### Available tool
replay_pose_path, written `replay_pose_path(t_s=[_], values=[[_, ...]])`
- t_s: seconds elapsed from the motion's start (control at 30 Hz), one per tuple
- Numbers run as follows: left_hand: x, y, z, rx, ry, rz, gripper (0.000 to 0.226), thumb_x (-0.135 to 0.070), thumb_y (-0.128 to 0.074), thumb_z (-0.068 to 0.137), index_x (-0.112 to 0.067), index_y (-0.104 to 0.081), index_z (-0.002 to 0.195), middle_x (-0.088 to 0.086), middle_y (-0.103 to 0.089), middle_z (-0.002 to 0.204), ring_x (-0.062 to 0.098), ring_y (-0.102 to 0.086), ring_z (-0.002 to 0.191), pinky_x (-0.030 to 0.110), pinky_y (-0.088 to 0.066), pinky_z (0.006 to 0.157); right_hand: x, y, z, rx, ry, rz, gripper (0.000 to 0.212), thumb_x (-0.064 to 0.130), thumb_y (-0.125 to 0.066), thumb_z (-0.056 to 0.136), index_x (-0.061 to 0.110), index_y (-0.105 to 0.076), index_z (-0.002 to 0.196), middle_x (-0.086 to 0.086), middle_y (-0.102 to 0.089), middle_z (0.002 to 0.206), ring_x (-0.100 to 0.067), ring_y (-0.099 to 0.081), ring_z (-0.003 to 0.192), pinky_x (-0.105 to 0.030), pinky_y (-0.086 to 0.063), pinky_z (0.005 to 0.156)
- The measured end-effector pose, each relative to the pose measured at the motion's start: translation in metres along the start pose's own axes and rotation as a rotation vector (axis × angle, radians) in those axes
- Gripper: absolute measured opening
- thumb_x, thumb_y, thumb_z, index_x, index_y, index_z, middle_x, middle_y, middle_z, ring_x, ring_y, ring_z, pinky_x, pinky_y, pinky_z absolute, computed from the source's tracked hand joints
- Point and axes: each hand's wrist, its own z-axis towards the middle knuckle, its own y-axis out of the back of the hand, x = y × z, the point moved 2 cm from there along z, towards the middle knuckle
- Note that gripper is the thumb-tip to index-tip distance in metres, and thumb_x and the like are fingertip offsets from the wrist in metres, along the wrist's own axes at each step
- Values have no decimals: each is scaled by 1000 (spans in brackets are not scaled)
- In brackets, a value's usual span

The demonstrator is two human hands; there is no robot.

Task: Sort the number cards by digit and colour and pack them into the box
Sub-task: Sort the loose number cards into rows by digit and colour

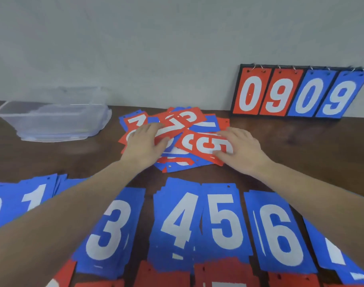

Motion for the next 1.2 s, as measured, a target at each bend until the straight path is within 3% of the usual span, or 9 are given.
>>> replay_pose_path(t_s=[0.23, 0.53, 0.63, 0.77, 0.9, 0.97, 1.07, 1.13, 1.2], values=[[17, -13, 21, 18, 98, 4, 63, -61, -58, 92, -28, -46, 144, 1, -49, 148, 25, -41, 138, 47, -29, 116, -20, -7, 3, -10, -48, 63, 77, 76, -55, 82, 40, -41, 148, 9, -39, 158, -19, -31, 147, -47, -21, 121], [16, -11, 16, -59, 78, -130, 62, -49, -72, 87, -31, -51, 142, 1, -47, 143, 21, -40, 132, 37, -35, 108, -19, -5, -8, -206, -53, 227, 60, 32, -71, 93, 37, -43, 145, 4, -47, 144, -16, -47, 133, -44, -47, 108], [12, -8, 13, -47, 89, -175, 60, -41, -73, 90, -31, -49, 144, 1, -43, 145, 18, -38, 135, 31, -33, 107, -24, -1, -9, -215, -136, 426, 57, 22, -66, 97, 38, -40, 145, 9, -51, 128, -11, -51, 119, -28, -55, 84], [10, -7, 10, -15, 84, -192, 55, -32, -67, 96, -32, -47, 147, 1, -39, 149, 19, -35, 139, 30, -32, 111, -30, 2, -7, -220, -204, 599, 20, 25, -65, 98, 34, -60, 115, 13, -58, 115, -12, -60, 108, -14, -46, 67], [1, -1, 8, 31, 115, -216, 49, -24, -59, 101, -33, -46, 147, 0, -37, 152, 17, -33, 141, 31, -33, 111, -29, 5, -9, -224, -187, 738, 9, 30, -69, 95, 38, -64, 96, 13, -66, 112, -13, -66, 105, -25, -56, 77], [-6, 4, 5, 26, 109, -292, 44, -14, -56, 101, -32, -52, 141, -1, -39, 147, 10, -38, 130, 15, -34, 101, -27, 10, -13, -243, -159, 812, 7, 31, -68, 95, 36, -65, 98, 10, -69, 114, -14, -69, 104, -31, -59, 79], [-15, 14, -1, -60, 133, -369, 40, 0, -53, 98, -27, -62, 126, -4, -42, 132, 2, -38, 113, -7, -30, 76, -20, 20, -20, -246, -143, 795, 18, 39, -60, 99, 34, -59, 116, 7, -69, 116, -14, -72, 84, -25, -58, 60], [-20, 21, -6, -105, 190, -414, 38, -1, -54, 97, -29, -64, 122, -7, -42, 129, 3, -39, 111, -4, -34, 74, -17, 27, -24, -237, -141, 777, 22, 41, -55, 101, 35, -54, 122, 7, -68, 116, -11, -70, 71, -15, -50, 50], [-27, 28, -14, -134, 215, -461, 40, -3, -55, 96, -31, -64, 123, -7, -44, 129, 6, -45, 112, 6, -40, 87, -14, 33, -29, -196, -131, 763, 23, 40, -55, 101, 33, -52, 123, 7, -68, 113, -11, -69, 61, -15, -49, 49]])
